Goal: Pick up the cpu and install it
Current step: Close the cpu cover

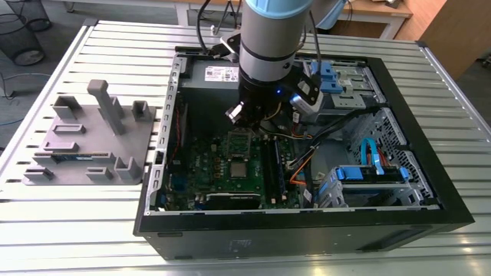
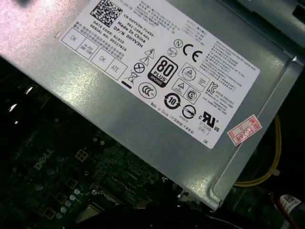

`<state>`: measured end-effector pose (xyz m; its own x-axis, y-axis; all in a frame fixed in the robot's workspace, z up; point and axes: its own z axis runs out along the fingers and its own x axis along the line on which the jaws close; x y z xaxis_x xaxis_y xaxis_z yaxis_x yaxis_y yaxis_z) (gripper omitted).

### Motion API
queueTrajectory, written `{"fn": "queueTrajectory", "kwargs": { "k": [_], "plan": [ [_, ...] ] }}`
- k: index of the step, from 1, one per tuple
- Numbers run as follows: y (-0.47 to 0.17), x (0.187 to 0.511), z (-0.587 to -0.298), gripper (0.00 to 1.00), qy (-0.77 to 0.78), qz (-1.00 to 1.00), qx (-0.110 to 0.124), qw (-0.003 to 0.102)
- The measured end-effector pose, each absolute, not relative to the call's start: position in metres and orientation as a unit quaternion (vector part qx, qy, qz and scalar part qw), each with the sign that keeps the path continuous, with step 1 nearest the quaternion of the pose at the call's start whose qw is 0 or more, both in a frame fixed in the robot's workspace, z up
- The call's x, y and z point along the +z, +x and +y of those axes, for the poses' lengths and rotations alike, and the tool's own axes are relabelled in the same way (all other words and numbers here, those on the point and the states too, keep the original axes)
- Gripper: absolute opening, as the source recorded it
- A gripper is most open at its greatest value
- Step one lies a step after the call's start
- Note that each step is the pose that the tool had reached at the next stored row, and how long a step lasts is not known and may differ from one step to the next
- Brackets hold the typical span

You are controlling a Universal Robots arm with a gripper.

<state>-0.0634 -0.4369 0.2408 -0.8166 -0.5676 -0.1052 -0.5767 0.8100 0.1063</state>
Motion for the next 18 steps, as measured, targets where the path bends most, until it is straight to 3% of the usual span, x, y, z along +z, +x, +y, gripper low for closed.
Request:
{"fn": "queueTrajectory", "kwargs": {
  "k": [18],
  "plan": [
    [-0.0634,0.2449,-0.4417,0.11,-0.302,0.95,0.067,0.034]
  ]
}}
